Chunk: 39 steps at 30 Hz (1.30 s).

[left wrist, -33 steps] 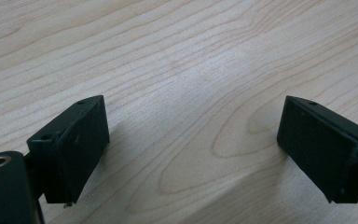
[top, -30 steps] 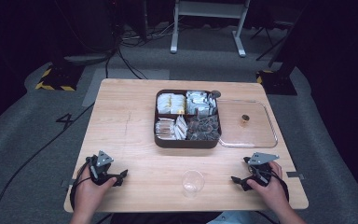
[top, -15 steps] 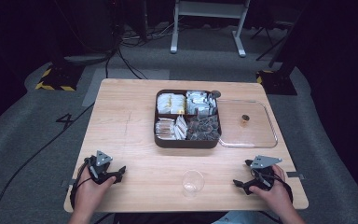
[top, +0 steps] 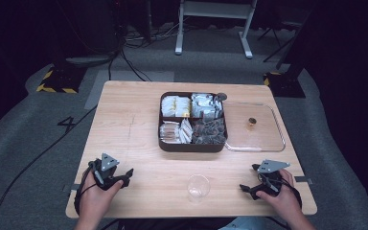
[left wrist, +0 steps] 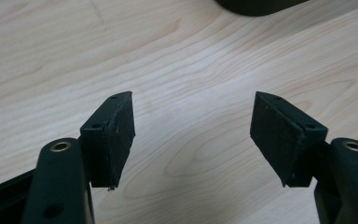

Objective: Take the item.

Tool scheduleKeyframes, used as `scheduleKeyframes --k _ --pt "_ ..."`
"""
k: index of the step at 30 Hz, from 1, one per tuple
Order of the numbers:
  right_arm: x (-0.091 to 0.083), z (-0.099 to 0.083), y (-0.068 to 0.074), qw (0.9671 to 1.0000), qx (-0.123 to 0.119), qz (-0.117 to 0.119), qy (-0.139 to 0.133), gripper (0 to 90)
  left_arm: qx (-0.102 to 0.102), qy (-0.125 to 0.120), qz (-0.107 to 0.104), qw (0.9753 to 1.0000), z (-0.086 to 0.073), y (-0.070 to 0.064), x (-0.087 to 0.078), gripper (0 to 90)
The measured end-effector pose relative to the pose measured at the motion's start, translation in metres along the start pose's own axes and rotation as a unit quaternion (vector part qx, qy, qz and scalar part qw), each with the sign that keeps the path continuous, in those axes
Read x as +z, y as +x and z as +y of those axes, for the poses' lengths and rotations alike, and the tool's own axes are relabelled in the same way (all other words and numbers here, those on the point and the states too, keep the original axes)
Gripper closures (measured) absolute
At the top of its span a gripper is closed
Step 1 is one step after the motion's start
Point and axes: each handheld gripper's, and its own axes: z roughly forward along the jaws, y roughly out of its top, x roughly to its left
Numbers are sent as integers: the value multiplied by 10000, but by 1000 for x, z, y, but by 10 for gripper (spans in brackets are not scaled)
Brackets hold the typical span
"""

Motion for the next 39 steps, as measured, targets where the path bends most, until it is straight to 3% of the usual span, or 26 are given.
scheduleKeyframes --k 8,11,16,25,39 --pt "1 1 0 10000 14 -8 -1 6 318 -248 -257 9989 31 -23 -7 315" --pt "1 1 0 10000 13 -9 0 6 324 -388 -375 9980 43 -28 -8 315" --pt "1 1 0 10000 13 -9 -1 6 377 -759 -313 9959 62 -32 -5 331" --pt "1 1 0 10000 14 -10 -1 6 227 -802 -513 9952 92 -32 2 365" --pt "1 1 0 10000 13 -10 -1 6 312 -802 -561 9947 139 -36 22 375"
